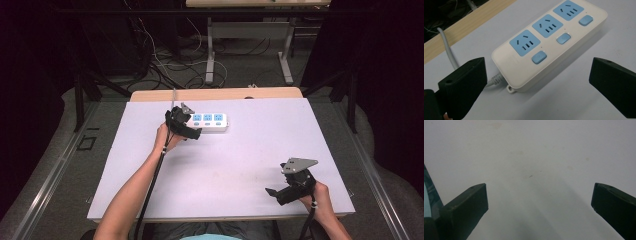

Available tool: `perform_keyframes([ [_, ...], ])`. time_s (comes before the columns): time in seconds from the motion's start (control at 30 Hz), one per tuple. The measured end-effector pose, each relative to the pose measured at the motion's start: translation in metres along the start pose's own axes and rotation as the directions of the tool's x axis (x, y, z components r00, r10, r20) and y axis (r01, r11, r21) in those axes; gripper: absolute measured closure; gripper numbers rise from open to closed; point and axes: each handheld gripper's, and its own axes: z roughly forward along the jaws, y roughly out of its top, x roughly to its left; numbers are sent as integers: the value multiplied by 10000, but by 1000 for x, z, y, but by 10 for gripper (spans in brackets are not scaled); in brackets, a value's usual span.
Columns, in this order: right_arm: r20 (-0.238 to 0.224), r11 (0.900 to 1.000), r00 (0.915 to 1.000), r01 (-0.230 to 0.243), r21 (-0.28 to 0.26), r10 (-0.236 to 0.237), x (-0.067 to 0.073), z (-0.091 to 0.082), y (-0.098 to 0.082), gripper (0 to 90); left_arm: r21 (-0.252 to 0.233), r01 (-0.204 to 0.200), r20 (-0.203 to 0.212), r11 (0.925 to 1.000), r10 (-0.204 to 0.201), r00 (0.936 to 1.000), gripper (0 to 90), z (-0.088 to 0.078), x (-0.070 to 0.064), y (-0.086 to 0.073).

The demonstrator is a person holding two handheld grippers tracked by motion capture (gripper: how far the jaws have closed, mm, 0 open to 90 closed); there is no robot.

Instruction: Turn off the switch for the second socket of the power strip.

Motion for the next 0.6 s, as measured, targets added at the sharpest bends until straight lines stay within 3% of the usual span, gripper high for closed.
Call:
perform_keyframes([
  [0.27, -1, 10000, 10000, 18, 1, -18, 0, 0, 0, 4, -218, 270, -224, 9994, -275, 9994, 36, 7, 0, 7],
  [0.6, 83, 10000, 10000, 20, -31, -20, 1, 0, 0, 4, -531, 362, -348, 9979, -380, 9987, 247, 12, 1, 13],
])
